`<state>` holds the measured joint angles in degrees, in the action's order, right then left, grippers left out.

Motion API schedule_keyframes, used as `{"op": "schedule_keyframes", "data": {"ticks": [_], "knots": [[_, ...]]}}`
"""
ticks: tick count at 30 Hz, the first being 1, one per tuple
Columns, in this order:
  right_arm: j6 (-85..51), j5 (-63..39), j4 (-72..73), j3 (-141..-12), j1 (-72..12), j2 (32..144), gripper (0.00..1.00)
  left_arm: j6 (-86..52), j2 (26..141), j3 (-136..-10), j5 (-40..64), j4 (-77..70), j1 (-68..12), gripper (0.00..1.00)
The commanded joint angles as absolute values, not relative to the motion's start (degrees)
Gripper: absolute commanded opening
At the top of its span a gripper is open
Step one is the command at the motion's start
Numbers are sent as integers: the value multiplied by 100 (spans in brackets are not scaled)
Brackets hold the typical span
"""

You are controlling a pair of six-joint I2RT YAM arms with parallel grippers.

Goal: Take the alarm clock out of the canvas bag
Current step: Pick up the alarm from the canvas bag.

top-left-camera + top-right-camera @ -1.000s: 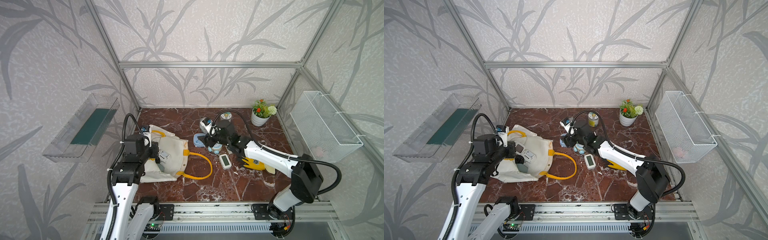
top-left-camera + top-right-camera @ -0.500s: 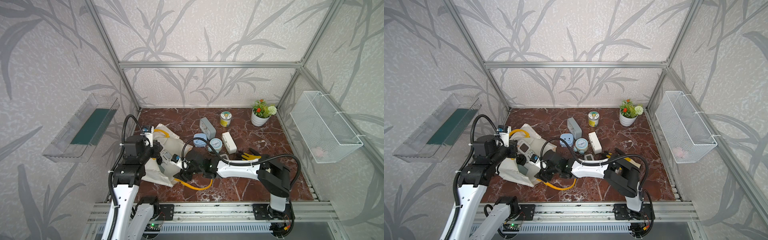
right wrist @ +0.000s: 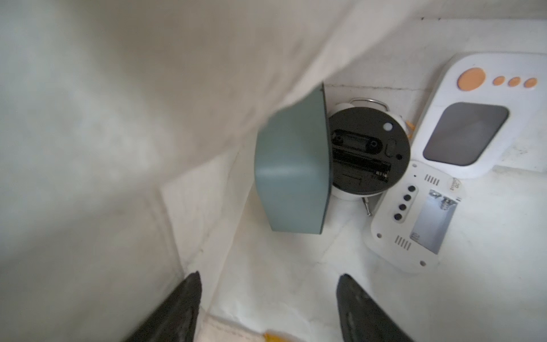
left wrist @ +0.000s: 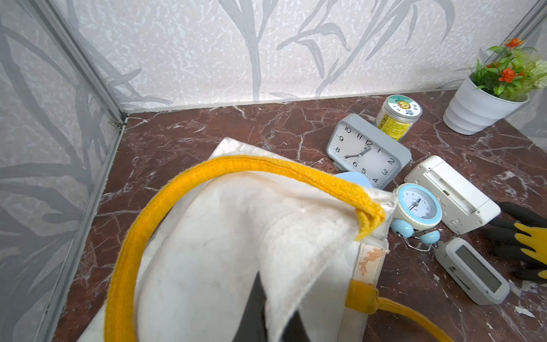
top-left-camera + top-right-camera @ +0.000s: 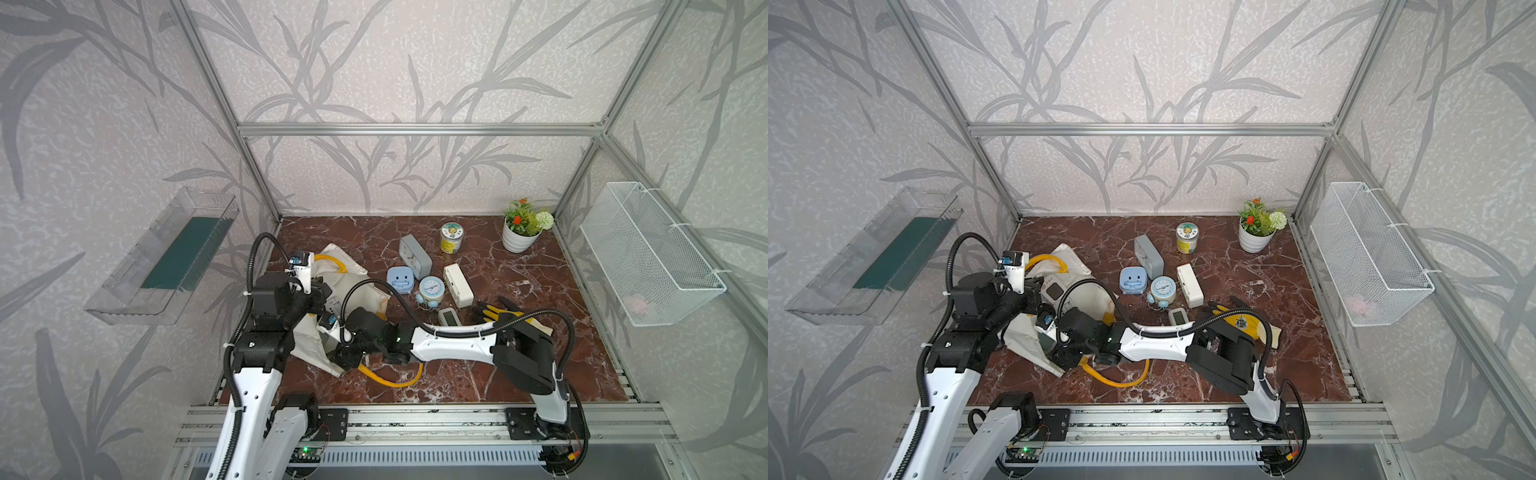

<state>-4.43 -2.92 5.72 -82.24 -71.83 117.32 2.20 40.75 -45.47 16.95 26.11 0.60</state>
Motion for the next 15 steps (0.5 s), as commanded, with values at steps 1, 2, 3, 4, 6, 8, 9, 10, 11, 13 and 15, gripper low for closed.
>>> {"op": "schedule_keyframes", "data": {"ticks": [1, 2, 3, 4, 6, 8, 9, 10, 11, 13, 15], "knots": [[-407, 785, 152, -8338, -7170, 11755, 78, 326, 3864, -4470, 2197, 2000, 74, 0], [-352, 906, 92, -8373, -7118, 11779, 79, 337, 3812, -4452, 2197, 2023, 71, 0], [-303, 939, 72, -8380, -7059, 11800, 79, 351, 3771, -4429, 2189, 2050, 73, 0], [-278, 977, 50, -8418, -6990, 11846, 79, 371, 3730, -4413, 2188, 2084, 70, 0], [-371, 927, -44, -8537, -6845, 11932, 80, 436, 3670, -4407, 2223, 2170, 71, 0], [-509, 879, -163, -8713, -6723, 12053, 83, 460, 3610, -4426, 2263, 2281, 70, 0], [-549, 863, -207, -8799, -6690, 12121, 83, 460, 3587, -4423, 2274, 2297, 70, 0], [-554, 837, -243, -8909, -6661, 12215, 83, 447, 3562, -4421, 2271, 2303, 75, 0], [-567, 839, -272, -9004, -6638, 12313, 83, 429, 3552, -4405, 2273, 2302, 70, 0], [-577, 809, -349, -9209, -6617, 12484, 83, 402, 3542, -4393, 2304, 2295, 71, 0], [-614, 793, -466, -9423, -6597, 12672, 83, 384, 3538, -4390, 2334, 2294, 75, 0]]}}
